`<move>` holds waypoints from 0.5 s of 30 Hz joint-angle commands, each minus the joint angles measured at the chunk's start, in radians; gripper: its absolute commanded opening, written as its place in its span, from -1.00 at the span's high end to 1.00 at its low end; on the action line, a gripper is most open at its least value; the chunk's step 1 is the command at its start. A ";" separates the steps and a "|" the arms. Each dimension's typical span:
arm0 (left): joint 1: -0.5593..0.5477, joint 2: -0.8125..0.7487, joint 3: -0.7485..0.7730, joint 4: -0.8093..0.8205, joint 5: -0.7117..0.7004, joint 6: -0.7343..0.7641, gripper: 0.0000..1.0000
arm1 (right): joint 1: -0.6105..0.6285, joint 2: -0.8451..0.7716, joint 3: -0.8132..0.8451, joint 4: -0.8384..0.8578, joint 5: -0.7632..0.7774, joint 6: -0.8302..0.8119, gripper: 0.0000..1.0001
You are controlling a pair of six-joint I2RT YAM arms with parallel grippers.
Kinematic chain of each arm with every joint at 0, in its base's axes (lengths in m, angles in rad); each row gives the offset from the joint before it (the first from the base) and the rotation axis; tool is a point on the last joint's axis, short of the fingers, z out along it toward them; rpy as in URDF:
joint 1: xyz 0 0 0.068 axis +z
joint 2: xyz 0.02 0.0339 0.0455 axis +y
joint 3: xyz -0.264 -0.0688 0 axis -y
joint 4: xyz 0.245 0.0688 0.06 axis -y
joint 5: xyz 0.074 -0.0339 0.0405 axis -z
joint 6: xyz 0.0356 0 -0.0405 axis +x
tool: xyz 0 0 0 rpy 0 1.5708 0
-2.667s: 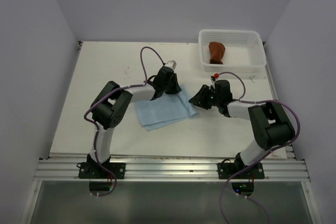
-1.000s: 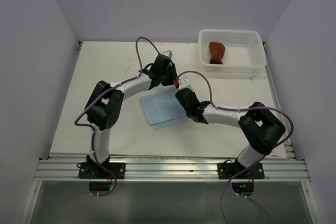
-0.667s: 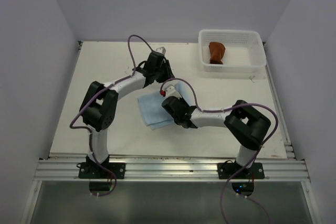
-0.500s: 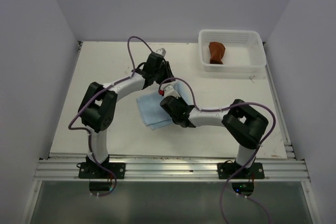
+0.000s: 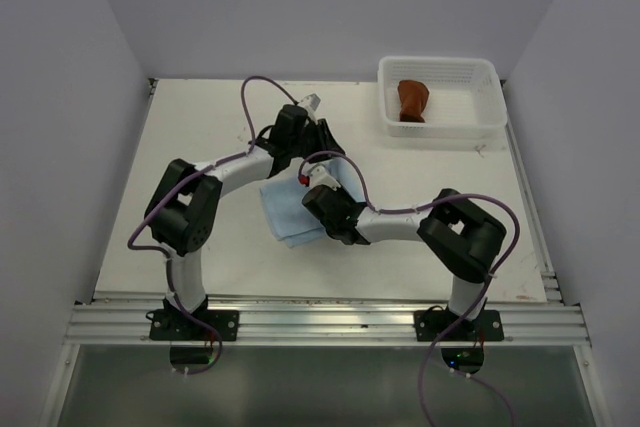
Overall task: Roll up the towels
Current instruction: Roll the towel
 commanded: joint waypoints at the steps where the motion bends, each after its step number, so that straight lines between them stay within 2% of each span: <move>1: 0.000 -0.037 -0.005 0.109 0.075 -0.027 0.28 | 0.009 0.009 -0.002 0.036 0.008 -0.005 1.00; 7: -0.001 0.019 -0.011 0.147 0.150 -0.048 0.28 | 0.009 0.012 -0.015 0.068 -0.004 -0.039 1.00; 15: -0.003 0.135 -0.012 0.133 0.133 -0.022 0.29 | 0.007 0.015 -0.048 0.122 -0.009 -0.037 1.00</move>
